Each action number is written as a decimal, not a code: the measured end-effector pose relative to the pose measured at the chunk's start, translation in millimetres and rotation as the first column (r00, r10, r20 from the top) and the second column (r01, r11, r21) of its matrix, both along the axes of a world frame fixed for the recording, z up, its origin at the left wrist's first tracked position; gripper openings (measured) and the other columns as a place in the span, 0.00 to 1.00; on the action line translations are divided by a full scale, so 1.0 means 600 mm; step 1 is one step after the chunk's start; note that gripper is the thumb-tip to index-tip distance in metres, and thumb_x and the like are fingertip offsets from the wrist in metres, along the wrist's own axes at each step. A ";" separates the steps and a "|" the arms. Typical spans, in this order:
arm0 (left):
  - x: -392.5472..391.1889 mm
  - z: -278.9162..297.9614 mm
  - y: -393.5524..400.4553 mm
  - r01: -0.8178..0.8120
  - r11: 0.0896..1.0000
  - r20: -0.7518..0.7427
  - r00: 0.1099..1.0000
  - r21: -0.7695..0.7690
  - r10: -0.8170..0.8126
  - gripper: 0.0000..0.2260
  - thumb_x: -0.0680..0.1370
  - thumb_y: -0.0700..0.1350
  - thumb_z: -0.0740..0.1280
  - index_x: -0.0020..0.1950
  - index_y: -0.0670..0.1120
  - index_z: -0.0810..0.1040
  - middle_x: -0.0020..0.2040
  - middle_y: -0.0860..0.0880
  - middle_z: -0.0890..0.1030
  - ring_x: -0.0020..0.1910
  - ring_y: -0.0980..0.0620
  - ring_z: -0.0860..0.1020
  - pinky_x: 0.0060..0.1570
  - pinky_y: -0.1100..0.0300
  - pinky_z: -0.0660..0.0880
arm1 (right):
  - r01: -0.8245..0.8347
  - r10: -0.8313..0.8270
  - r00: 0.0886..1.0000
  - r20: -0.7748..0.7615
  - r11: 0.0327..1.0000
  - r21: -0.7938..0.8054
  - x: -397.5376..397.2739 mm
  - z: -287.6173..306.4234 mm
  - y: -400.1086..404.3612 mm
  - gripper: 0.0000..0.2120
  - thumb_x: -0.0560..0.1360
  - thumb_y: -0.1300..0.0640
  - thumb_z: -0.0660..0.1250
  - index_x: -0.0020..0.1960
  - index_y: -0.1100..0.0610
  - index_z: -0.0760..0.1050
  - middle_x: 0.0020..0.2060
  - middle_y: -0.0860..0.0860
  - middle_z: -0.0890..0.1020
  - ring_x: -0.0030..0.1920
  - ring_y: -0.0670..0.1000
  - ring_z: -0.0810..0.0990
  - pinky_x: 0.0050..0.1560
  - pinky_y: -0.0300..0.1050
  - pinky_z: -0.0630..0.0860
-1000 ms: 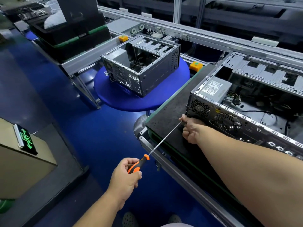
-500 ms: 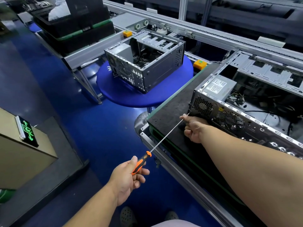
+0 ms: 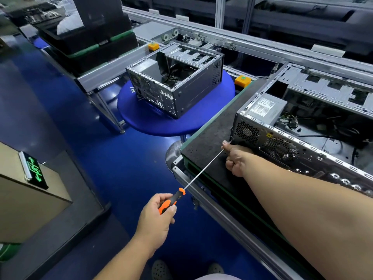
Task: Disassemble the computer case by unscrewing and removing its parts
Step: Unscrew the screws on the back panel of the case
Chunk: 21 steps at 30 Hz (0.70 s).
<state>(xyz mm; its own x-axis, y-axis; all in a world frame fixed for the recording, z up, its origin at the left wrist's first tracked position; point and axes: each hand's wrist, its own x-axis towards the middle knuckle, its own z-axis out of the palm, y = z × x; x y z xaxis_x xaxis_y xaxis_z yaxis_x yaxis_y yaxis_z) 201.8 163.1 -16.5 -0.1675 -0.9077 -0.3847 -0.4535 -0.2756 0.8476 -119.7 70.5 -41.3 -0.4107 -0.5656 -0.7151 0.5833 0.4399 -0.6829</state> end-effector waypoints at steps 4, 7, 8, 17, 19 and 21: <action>0.002 -0.004 -0.005 0.016 0.999 -0.060 0.998 0.048 -0.013 0.07 0.86 0.46 0.65 0.57 0.55 0.81 0.46 0.50 0.87 0.36 0.52 0.82 0.38 0.60 0.74 | -0.010 0.010 1.000 -0.006 1.000 -0.006 -0.001 -0.005 0.000 0.12 0.79 0.50 0.73 0.42 0.56 0.78 0.32 0.47 0.65 0.19 0.44 0.52 0.18 0.34 0.52; 0.006 -0.007 -0.007 0.026 0.990 -0.130 0.992 0.141 -0.008 0.11 0.88 0.51 0.60 0.58 0.51 0.81 0.46 0.45 0.87 0.34 0.49 0.81 0.32 0.62 0.72 | -0.038 0.038 0.999 -0.010 0.999 -0.022 -0.003 -0.009 0.004 0.13 0.81 0.49 0.70 0.42 0.55 0.78 0.28 0.47 0.62 0.19 0.44 0.52 0.18 0.34 0.52; 0.006 -0.007 -0.007 0.028 0.982 -0.158 0.987 0.185 0.001 0.13 0.88 0.53 0.59 0.58 0.50 0.81 0.46 0.43 0.87 0.34 0.48 0.80 0.30 0.61 0.71 | -0.046 0.046 0.999 -0.006 0.998 -0.034 -0.003 -0.011 0.006 0.12 0.81 0.49 0.69 0.42 0.55 0.78 0.28 0.47 0.62 0.19 0.44 0.53 0.18 0.34 0.53; 0.004 -0.014 -0.011 -0.023 0.945 -0.272 0.955 0.325 0.117 0.17 0.86 0.59 0.62 0.53 0.50 0.85 0.43 0.39 0.85 0.31 0.49 0.76 0.26 0.59 0.67 | 0.029 -0.029 0.999 -0.042 0.999 -0.015 0.002 -0.024 -0.003 0.12 0.78 0.51 0.74 0.40 0.56 0.78 0.31 0.47 0.68 0.17 0.43 0.56 0.17 0.34 0.54; 0.000 -0.012 -0.011 -0.005 0.957 -0.273 0.958 0.288 0.087 0.11 0.85 0.55 0.66 0.49 0.53 0.85 0.42 0.42 0.84 0.31 0.51 0.75 0.27 0.60 0.68 | 0.051 -0.051 0.998 -0.044 0.999 0.011 0.001 -0.026 -0.005 0.12 0.76 0.51 0.76 0.40 0.57 0.79 0.32 0.48 0.70 0.17 0.44 0.57 0.18 0.34 0.55; -0.002 -0.010 -0.010 0.010 0.968 -0.263 0.963 0.250 0.058 0.05 0.83 0.49 0.70 0.49 0.56 0.85 0.41 0.45 0.83 0.32 0.51 0.75 0.28 0.62 0.70 | 0.055 -0.053 0.998 -0.046 0.998 0.034 0.000 -0.028 -0.006 0.12 0.76 0.50 0.76 0.41 0.56 0.79 0.32 0.48 0.71 0.17 0.44 0.57 0.18 0.34 0.55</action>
